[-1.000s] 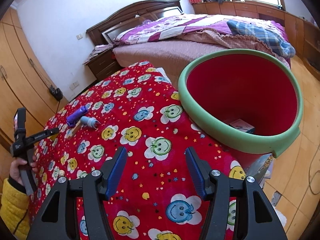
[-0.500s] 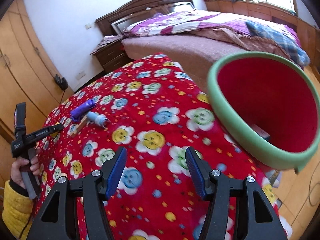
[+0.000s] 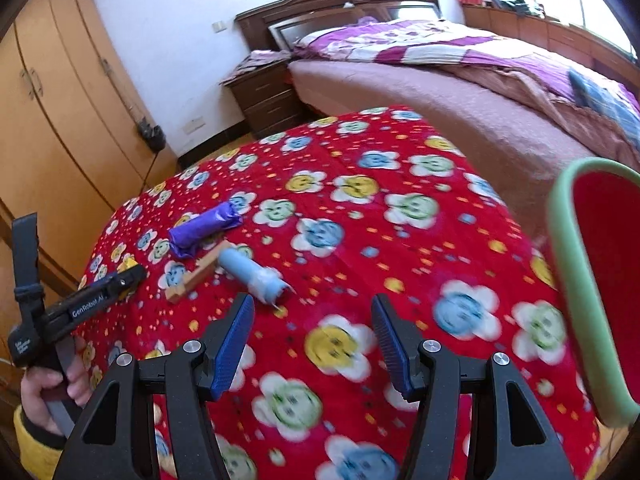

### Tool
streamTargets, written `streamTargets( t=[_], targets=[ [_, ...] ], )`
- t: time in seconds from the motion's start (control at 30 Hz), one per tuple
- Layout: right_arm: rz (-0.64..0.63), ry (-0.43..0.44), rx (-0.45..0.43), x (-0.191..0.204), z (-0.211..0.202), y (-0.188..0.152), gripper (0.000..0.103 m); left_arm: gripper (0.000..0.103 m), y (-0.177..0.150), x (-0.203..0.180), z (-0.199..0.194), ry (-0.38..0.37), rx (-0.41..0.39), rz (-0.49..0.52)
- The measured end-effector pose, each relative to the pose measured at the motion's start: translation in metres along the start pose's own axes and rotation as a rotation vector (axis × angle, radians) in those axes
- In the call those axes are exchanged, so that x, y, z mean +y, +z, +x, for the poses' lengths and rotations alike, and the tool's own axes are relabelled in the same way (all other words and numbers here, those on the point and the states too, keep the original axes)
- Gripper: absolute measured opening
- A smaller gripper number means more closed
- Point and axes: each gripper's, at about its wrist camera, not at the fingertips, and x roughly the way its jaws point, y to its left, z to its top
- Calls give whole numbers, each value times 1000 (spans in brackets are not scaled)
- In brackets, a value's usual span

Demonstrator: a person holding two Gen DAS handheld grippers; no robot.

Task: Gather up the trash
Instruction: 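Grasp the small yellow box with the left tool while the right tool grasps the light-blue tube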

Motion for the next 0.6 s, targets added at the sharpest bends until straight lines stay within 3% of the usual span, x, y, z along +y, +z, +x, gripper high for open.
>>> streamTargets(
  t=[0.33, 0.53, 0.6],
  targets=[
    [-77, 30, 40, 27, 32, 10, 62, 48, 0, 3, -1, -28, -4, -15],
    [-147, 11, 42, 40, 34, 3, 30, 48, -1, 3, -2, -31, -5, -13],
    [-146, 19, 43, 40, 34, 2, 25, 48, -2, 3, -3, -34, -5, -12]
  ],
)
